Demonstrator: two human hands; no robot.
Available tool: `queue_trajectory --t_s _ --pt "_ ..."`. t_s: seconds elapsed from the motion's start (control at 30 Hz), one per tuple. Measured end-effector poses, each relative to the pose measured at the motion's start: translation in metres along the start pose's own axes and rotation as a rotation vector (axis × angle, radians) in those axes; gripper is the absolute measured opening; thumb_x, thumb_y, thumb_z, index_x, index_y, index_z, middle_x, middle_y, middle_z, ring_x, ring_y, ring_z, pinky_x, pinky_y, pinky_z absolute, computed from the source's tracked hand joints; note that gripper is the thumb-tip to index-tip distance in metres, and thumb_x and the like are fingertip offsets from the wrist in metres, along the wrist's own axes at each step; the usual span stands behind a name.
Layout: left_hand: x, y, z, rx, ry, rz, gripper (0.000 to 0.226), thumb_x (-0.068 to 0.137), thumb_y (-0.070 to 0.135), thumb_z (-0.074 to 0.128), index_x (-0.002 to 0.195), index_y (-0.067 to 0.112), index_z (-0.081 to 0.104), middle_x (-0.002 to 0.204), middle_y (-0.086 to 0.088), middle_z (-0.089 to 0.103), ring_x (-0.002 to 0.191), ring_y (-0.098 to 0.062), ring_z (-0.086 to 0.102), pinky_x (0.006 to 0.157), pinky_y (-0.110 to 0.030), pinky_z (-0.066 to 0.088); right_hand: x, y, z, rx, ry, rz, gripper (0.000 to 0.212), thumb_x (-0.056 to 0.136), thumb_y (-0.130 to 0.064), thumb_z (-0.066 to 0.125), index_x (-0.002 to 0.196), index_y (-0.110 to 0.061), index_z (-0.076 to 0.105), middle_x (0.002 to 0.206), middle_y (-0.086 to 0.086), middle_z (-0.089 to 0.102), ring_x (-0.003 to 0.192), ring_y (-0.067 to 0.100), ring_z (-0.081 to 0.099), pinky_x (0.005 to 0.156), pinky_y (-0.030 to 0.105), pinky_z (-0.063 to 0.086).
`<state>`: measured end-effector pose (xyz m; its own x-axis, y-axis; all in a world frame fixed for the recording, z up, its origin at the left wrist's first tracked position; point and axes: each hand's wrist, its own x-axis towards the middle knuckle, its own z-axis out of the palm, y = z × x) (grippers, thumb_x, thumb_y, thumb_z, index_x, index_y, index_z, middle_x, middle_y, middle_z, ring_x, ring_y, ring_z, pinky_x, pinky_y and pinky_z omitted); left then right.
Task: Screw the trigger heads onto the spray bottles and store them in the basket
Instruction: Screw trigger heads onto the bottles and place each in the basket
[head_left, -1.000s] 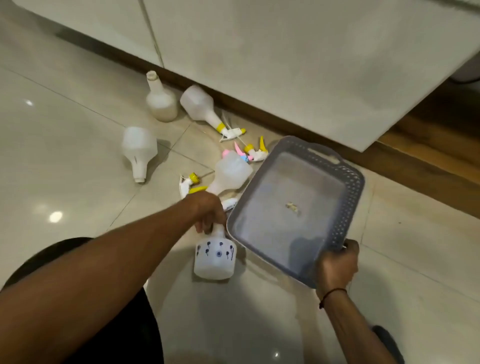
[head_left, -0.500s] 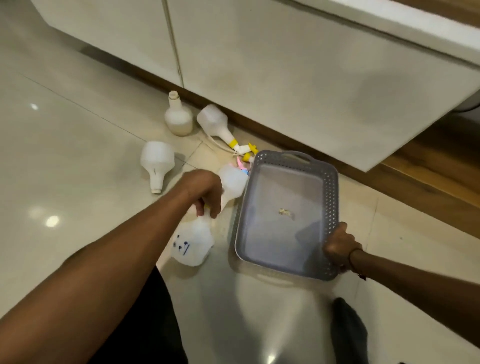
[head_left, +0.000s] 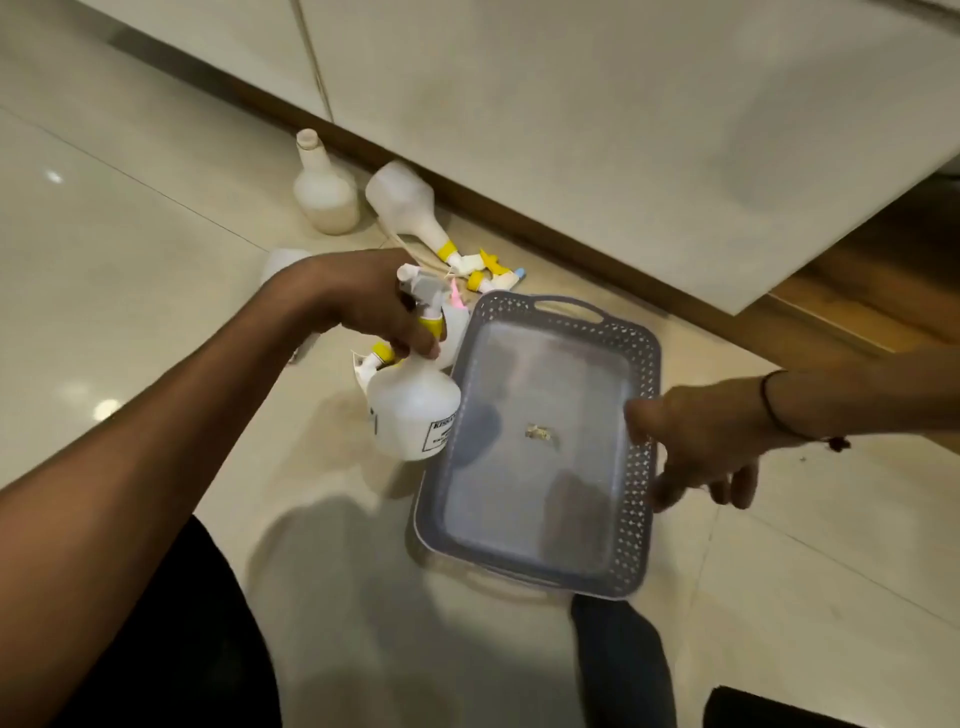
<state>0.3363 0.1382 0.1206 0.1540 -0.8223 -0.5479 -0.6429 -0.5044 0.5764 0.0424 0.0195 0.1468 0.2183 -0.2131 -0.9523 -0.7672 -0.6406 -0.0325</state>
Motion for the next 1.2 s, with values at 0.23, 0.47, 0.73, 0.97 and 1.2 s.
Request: queue_trajectory --t_s 0.23,0.47,0.73,0.97,1.2 --pt "0.012 0.029 0.015 -0.076 0.286 0.155 0.025 0.081 0.032 0.093 0.091 0.012 0.08 0.087 -0.006 0.082 0.085 -0.022 0.076 0.083 -0.049 0.059 0.054 -0.038 -0.025 0.397 0.286 -0.382 0.115 0.062 -0.049 0.097 0.147 -0.04 0.02 0.114 -0.004 0.055 0.082 0.019 0.073 0.051 0.033 0.062" --pt "0.042 0.039 0.064 -0.113 0.477 0.273 0.029 0.078 0.035 0.094 0.093 0.015 0.08 0.079 0.004 0.075 0.075 -0.013 0.068 0.069 -0.036 0.053 0.12 -0.039 -0.013 0.37 0.977 -0.383 0.102 0.052 -0.074 0.083 0.131 -0.03 0.038 0.129 0.004 0.064 0.113 0.031 0.067 0.076 0.038 0.052" --pt "0.057 0.021 0.023 -0.133 0.292 0.178 0.062 0.075 0.023 0.097 0.129 0.029 0.069 0.11 0.009 0.077 0.083 -0.005 0.077 0.078 -0.026 0.064 0.144 -0.037 -0.015 0.362 1.24 -0.337 0.085 0.053 -0.074 0.077 0.118 -0.026 0.049 0.11 0.001 0.071 0.093 0.029 0.071 0.061 0.028 0.039" --pt "0.081 -0.027 0.034 0.297 0.203 -0.079 0.081 0.084 0.042 0.088 0.153 0.025 0.049 0.148 -0.01 0.058 0.127 -0.03 0.059 0.096 -0.039 0.051 0.168 -0.031 -0.005 0.336 0.985 -0.363 0.091 0.063 -0.055 0.086 0.135 -0.016 0.045 0.126 0.01 0.064 0.11 0.033 0.064 0.085 0.044 0.058" --pt "0.099 -0.056 0.06 0.273 0.245 -0.197 0.083 0.08 0.072 0.078 0.146 0.027 0.053 0.133 -0.009 0.065 0.108 -0.024 0.057 0.081 -0.037 0.048 0.162 -0.015 0.008 0.37 0.834 -0.369 0.108 0.071 -0.04 0.092 0.153 -0.011 0.029 0.149 0.014 0.05 0.133 0.032 0.051 0.11 0.046 0.047"
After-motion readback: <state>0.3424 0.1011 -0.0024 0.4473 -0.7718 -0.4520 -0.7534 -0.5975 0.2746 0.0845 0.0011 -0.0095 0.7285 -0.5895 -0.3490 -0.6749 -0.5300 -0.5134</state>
